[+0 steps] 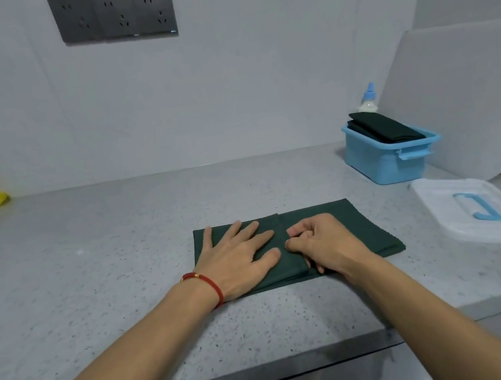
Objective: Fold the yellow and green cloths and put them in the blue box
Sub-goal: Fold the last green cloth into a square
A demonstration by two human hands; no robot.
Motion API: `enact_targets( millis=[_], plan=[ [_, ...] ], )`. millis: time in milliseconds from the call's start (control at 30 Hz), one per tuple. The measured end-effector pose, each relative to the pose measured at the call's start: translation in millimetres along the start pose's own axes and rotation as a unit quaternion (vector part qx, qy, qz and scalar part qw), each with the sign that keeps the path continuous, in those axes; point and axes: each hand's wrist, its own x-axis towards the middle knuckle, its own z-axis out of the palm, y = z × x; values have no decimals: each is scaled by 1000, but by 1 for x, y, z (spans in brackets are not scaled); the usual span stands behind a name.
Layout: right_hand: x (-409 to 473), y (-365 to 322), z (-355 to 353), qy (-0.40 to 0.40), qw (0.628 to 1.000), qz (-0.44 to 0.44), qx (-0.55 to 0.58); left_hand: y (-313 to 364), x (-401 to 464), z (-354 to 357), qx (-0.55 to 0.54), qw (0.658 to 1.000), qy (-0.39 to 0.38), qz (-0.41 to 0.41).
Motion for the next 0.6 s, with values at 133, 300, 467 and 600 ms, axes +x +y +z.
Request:
enact_targets(
  millis=[133, 300, 467, 600],
  plan=[
    [1, 3, 1, 1, 1000, 4, -3, 1, 1, 6, 24, 1000, -9, -16],
    [22, 0, -32, 77, 985, -35, -149, 1, 4, 10, 43, 999, -23, -16],
    [59, 11, -72, 25, 878, -8, -478, 6, 6, 8, 86, 994, -73, 0],
    [79, 11, -78, 39, 896, -11, -442, 9, 15, -5, 168, 982, -35, 77]
  ],
)
